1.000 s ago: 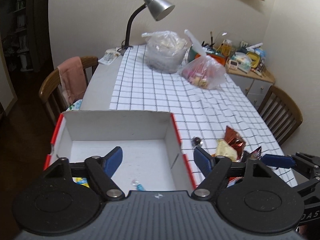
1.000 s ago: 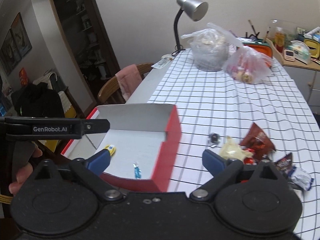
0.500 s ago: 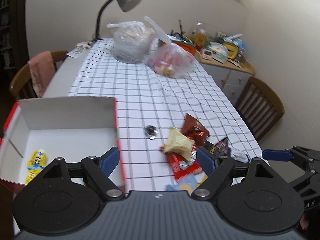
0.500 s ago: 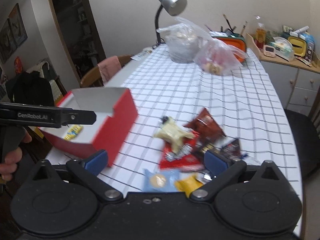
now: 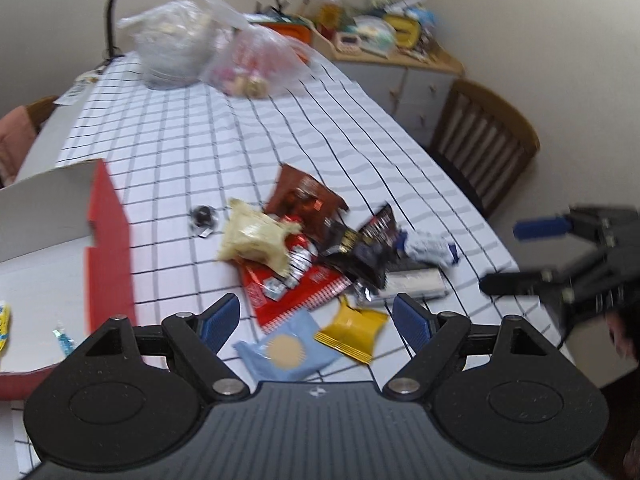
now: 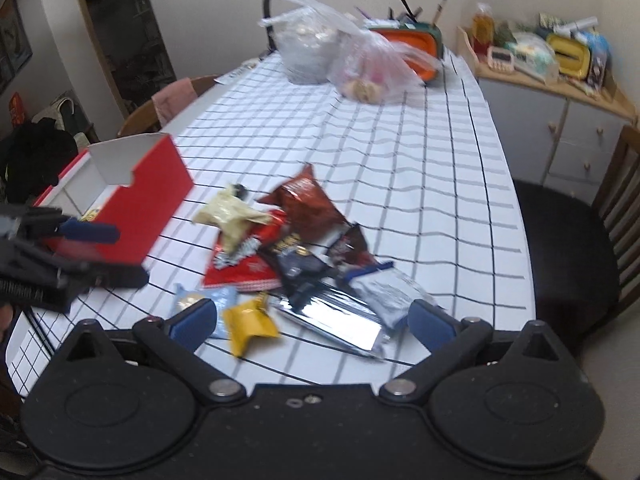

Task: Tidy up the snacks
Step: 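Move both grippers back over the snack pile, then grasp the gold packet with the left gripper while the right grasps the white biscuit packet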

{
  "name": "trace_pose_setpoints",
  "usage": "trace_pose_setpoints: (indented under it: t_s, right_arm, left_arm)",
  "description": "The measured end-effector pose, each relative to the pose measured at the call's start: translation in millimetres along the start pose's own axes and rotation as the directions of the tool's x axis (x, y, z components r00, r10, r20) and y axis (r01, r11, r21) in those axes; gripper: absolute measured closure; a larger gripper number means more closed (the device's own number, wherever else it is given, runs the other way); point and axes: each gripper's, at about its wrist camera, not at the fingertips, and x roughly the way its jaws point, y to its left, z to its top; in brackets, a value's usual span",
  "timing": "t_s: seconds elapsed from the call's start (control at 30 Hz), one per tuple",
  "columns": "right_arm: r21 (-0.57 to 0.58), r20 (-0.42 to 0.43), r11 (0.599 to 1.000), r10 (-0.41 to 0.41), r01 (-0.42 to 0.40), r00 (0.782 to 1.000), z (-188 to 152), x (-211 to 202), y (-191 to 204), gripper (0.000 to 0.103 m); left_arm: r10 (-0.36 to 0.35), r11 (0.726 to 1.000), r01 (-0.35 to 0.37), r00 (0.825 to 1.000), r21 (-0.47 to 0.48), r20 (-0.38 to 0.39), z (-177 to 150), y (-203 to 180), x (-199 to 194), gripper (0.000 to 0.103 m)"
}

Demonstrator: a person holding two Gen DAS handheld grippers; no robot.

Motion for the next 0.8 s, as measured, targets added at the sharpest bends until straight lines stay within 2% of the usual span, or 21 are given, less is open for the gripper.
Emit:
trace_pose_setpoints:
  t_s: [0.23,0.53,0.67,0.8]
  right_arm:
    - [-0.027,-0.070,1.000,0.000,-0.001,0.998,8,34,-31,0.004]
    - [-0.074,-0.165,0.997,0.017,-0.030,0.986,17,78,-55,0.014]
    - [-0.081,-0.196,0.995,0.036,-0.052,0.980,22,93,-63,0.020]
    - [-0.073,-0.218,0.994,0.062,-0.080,0.974,27,105,-68,0.021]
  left_arm:
    - [-0.080,0.989,0.092,0.992,0.119,-0.101,-3,-29,37,0.019]
    - [-0.113,0.982,0.141,0.972,0.123,-0.208,1,-34,84,0.019]
    - [-0.095,0.981,0.132,0.965,0.142,-0.243,0,-36,101,0.020]
    - [-0.094,0.981,0.135,0.960,0.143,-0.263,1,-36,110,0.024]
